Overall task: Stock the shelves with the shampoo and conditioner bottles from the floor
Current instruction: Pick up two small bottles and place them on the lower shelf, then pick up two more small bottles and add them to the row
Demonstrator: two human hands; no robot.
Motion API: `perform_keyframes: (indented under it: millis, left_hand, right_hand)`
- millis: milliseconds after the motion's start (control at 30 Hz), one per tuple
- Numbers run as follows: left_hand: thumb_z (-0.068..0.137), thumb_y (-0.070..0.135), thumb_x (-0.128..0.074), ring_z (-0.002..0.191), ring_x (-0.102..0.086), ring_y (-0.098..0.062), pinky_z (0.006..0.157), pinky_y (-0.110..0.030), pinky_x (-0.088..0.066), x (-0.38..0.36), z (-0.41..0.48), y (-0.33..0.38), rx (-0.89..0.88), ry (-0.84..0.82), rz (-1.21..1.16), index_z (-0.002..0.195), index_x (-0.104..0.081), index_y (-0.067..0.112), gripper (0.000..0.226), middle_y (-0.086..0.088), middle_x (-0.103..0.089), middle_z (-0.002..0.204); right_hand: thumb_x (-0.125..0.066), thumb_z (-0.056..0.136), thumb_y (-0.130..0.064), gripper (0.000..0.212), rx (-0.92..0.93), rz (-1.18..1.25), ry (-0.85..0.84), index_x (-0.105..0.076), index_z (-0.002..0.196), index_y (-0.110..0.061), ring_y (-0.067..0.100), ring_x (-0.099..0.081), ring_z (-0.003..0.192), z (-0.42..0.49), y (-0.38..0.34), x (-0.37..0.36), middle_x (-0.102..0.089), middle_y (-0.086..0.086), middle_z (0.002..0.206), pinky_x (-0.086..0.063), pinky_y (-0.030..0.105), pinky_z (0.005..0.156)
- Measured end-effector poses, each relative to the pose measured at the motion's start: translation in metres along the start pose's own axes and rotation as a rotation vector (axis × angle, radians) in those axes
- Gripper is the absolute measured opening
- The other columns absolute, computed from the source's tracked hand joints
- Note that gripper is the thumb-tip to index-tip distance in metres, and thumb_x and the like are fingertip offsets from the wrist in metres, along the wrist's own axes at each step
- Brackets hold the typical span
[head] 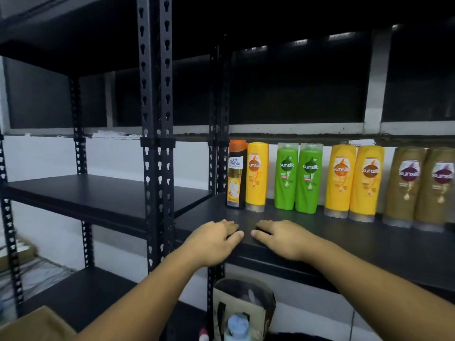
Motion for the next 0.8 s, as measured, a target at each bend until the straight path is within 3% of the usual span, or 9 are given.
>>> perform_keyframes:
  millis: [100,233,300,367,433,567,667,800]
  left_hand:
    - [0.109,0.043,-0.036,0.152,-0.029,-0.014,0.126,-0.031,-0.017,-0.003,-0.024,0.014,-0.057,0.065,0.007,0.157,-0.040,0.020,0.053,0.001,-0.037,0.163]
    - [0.106,0.036,-0.047,0.150,-0.033,-0.008,0.123,-0.029,-0.025,-0.009,-0.061,0.030,-0.063,0.190,-0.103,0.150,-0.051,0.020,0.047,0.003,-0.046,0.158]
    - [0.104,0.034,-0.052,0.139,-0.049,-0.010,0.113,-0.025,-0.038,-0.019,-0.087,0.040,-0.058,0.230,-0.182,0.143,-0.060,0.021,0.043,0.004,-0.058,0.148]
    - [0.102,0.035,-0.054,0.117,-0.064,-0.013,0.094,-0.022,-0.047,-0.040,-0.114,0.048,-0.061,0.224,-0.217,0.137,-0.064,0.025,0.038,0.008,-0.069,0.131]
    - [0.100,0.038,-0.054,0.100,-0.067,-0.012,0.087,-0.028,-0.053,-0.072,-0.139,0.049,-0.047,0.165,-0.250,0.131,-0.067,0.031,0.034,0.011,-0.073,0.120]
    - [0.099,0.038,-0.055,0.099,-0.066,-0.026,0.083,-0.038,-0.053,-0.154,-0.184,0.042,0.056,-0.067,-0.248,0.117,-0.069,0.019,0.030,-0.004,-0.074,0.108]
    - [0.100,0.039,-0.055,0.100,-0.066,-0.026,0.085,-0.040,-0.055,-0.212,-0.219,0.035,0.144,-0.239,-0.260,0.126,-0.065,0.013,0.039,-0.008,-0.072,0.110]
    - [0.100,0.039,-0.055,0.121,-0.061,-0.028,0.096,-0.040,-0.053,-0.271,-0.259,0.026,0.206,-0.415,-0.273,0.134,-0.063,0.014,0.043,-0.006,-0.067,0.131]
  right_hand:
    - [-0.023,0.107,-0.053,0.062,0.078,-0.080,0.000,-0.031,0.157,-0.017,0.021,-0.028,0.151,-0.038,-0.008,-0.003,-0.032,0.004,0.164,-0.027,0.039,0.120]
    - [-0.030,0.107,-0.049,0.060,0.099,-0.080,0.153,-0.032,0.156,-0.014,0.019,-0.024,0.152,-0.085,-0.024,-0.013,-0.029,0.004,0.165,-0.020,0.039,0.123]
    - [-0.031,0.107,-0.047,0.058,0.104,-0.002,0.209,-0.033,0.156,-0.016,0.015,-0.017,0.154,-0.110,-0.032,-0.021,-0.026,0.000,0.166,-0.011,0.038,0.126]
    - [-0.030,0.107,-0.046,0.057,0.121,0.090,0.212,-0.033,0.157,-0.019,0.009,-0.016,0.153,-0.134,-0.036,-0.040,-0.028,-0.004,0.165,-0.004,0.036,0.127]
    - [-0.033,0.107,-0.046,0.054,0.125,0.165,0.166,-0.037,0.155,-0.021,0.009,-0.023,0.151,-0.160,-0.036,-0.073,-0.035,-0.005,0.161,-0.010,0.035,0.126]
    - [-0.040,0.103,-0.044,0.041,0.057,0.262,-0.042,-0.059,0.131,-0.022,0.023,-0.055,0.127,-0.206,-0.030,-0.158,-0.062,-0.002,0.134,-0.043,0.040,0.107]
    - [-0.043,0.102,-0.045,0.043,-0.057,0.307,-0.218,-0.060,0.133,-0.020,0.024,-0.059,0.122,-0.235,-0.025,-0.227,-0.064,0.002,0.132,-0.048,0.039,0.101]
    - [-0.038,0.097,-0.050,0.053,-0.163,0.338,-0.444,-0.058,0.133,-0.017,0.030,-0.058,0.122,-0.266,-0.027,-0.306,-0.062,0.008,0.134,-0.049,0.040,0.099]
Point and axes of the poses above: each hand's wrist, its own z-axis towards the middle knuckle, its own x-axis out of the back of the hand, y = z × x, the point moved 2 cm from there along z, towards the middle knuckle
